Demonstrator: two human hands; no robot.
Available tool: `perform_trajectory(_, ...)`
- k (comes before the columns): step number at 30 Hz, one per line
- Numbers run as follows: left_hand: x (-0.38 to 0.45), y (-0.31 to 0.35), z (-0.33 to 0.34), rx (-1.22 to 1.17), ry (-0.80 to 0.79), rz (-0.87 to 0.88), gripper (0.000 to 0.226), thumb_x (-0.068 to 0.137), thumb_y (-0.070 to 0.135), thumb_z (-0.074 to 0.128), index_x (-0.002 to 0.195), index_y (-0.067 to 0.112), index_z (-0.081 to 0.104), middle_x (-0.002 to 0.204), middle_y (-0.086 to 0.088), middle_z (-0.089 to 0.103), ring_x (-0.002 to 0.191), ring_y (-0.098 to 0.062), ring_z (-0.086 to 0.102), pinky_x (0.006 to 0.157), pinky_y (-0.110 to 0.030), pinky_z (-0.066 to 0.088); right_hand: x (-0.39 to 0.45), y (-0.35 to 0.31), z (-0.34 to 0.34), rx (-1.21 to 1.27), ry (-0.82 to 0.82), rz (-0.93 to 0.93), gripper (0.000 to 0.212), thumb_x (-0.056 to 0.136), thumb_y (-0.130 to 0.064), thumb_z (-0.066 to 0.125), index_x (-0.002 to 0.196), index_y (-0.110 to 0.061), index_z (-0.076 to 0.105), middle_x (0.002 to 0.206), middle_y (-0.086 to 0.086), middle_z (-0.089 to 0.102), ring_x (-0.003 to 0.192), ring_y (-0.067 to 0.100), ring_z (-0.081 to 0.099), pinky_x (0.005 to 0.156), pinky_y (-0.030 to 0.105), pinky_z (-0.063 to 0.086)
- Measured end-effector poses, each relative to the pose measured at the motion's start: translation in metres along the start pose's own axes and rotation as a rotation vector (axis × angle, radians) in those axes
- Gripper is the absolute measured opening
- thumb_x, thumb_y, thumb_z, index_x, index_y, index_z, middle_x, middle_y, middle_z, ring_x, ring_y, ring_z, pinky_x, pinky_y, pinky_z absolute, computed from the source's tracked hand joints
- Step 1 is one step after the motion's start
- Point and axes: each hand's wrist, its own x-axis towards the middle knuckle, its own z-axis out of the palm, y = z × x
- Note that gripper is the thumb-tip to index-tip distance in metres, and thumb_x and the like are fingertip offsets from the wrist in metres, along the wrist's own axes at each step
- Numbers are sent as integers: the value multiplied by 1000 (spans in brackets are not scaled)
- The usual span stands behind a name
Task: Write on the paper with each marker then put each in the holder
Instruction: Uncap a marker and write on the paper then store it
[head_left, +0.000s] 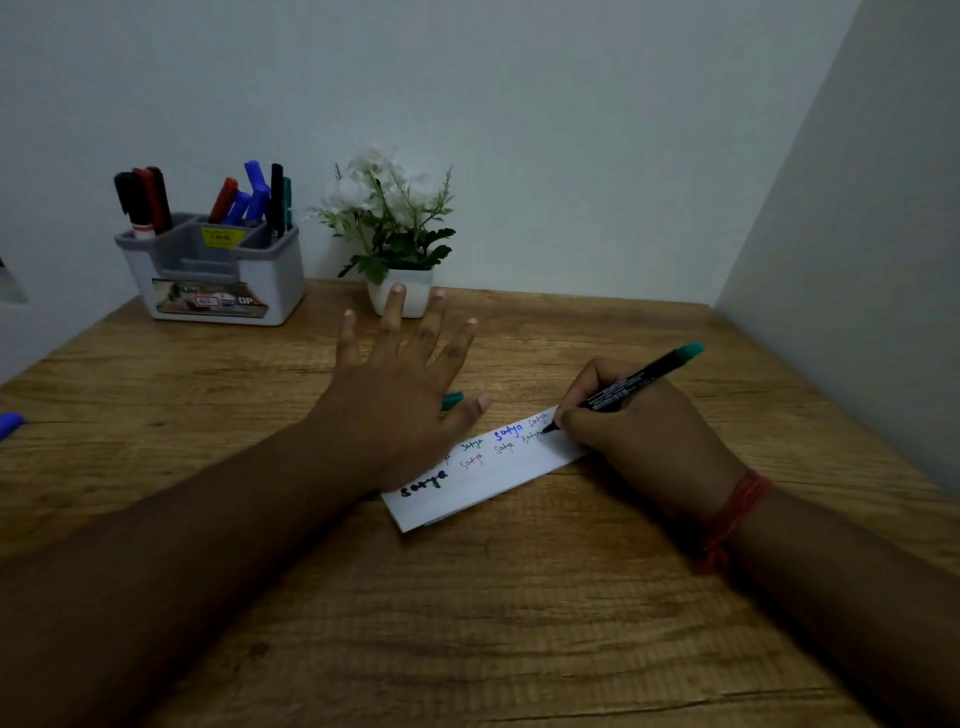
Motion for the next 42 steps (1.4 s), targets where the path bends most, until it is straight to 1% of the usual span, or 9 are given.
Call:
perform_trajectory(7, -2, 0, -3, -67, 28, 8, 81, 82, 79, -13, 152, 38, -19, 160, 6, -30, 143, -23, -37, 114, -65, -9, -2, -2, -9, 250, 270, -36, 14, 89, -14, 71, 79, -23, 68, 77, -4, 74, 76, 5, 70, 67, 15, 53)
perform_trajectory(19, -1, -23, -17, -147, -42, -72, 82, 79, 82, -10, 152, 45, -13, 160, 10, -27, 143, -20, -35, 113, -60, -16, 1, -21, -16, 268, 299, -208, 7, 91, -13, 71, 88, -17, 66, 90, 0, 74, 87, 20, 71, 84, 44, 60)
perform_trajectory(22, -2, -32, -22, -198, -128, -53, 77, 86, 78, 8, 154, 43, 0, 162, 10, -21, 144, -19, -33, 115, -58, -15, 14, -31, -22, 271, 239, -248, 7, 90, -9, 71, 91, -15, 67, 91, 3, 75, 89, 22, 71, 83, 44, 60)
perform_trajectory(26, -3, -39, -25, -292, -219, 18, 60, 94, 63, 39, 150, 43, 30, 165, 11, -4, 148, -17, -23, 118, -57, -10, 31, -32, -25, 233, 165, -280, 10, 90, -5, 73, 95, -13, 69, 94, 4, 74, 88, 17, 72, 69, 21, 56)
perform_trajectory(31, -1, -36, -27, -345, -158, 60, 29, 93, 52, 57, 120, 42, 62, 155, 15, 34, 149, -14, 10, 119, -59, 4, 27, -12, -14, 298, 58, -289, 16, 93, -4, 70, 103, -15, 74, 104, 1, 76, 104, 18, 72, 93, 37, 59)
perform_trajectory(34, 2, -33, -28, -339, -104, 86, 21, 91, 45, 63, 110, 37, 67, 113, 17, 55, 119, -12, 43, 105, -44, 33, 26, -12, -13, 290, -17, -288, 18, 91, -6, 70, 102, -20, 76, 103, -1, 78, 101, 14, 73, 92, 32, 60)
perform_trajectory(36, 3, -32, -28, -387, -88, 97, 18, 91, 39, 66, 107, 34, 68, 98, 21, 58, 98, -1, 52, 91, -33, 40, 24, -13, -12, 327, -43, -260, 15, 90, -7, 71, 96, -20, 76, 99, -1, 79, 94, 13, 76, 86, 27, 60)
perform_trajectory(40, -1, -28, -30, -573, -4, 50, 17, 90, 30, 69, 105, 36, 68, 93, 25, 62, 95, 8, 54, 71, -6, 37, 17, -15, -11, 404, -94, -262, 10, 91, 2, 67, 91, -7, 72, 93, 5, 79, 83, 13, 77, 73, 16, 57)
perform_trajectory(42, -2, -25, -33, -612, 41, 57, 17, 90, 28, 69, 104, 38, 67, 94, 26, 62, 95, 7, 54, 73, -7, 39, 16, -17, -12, 433, -118, -258, 10, 91, 3, 66, 91, -5, 72, 93, 7, 79, 82, 15, 77, 73, 18, 57)
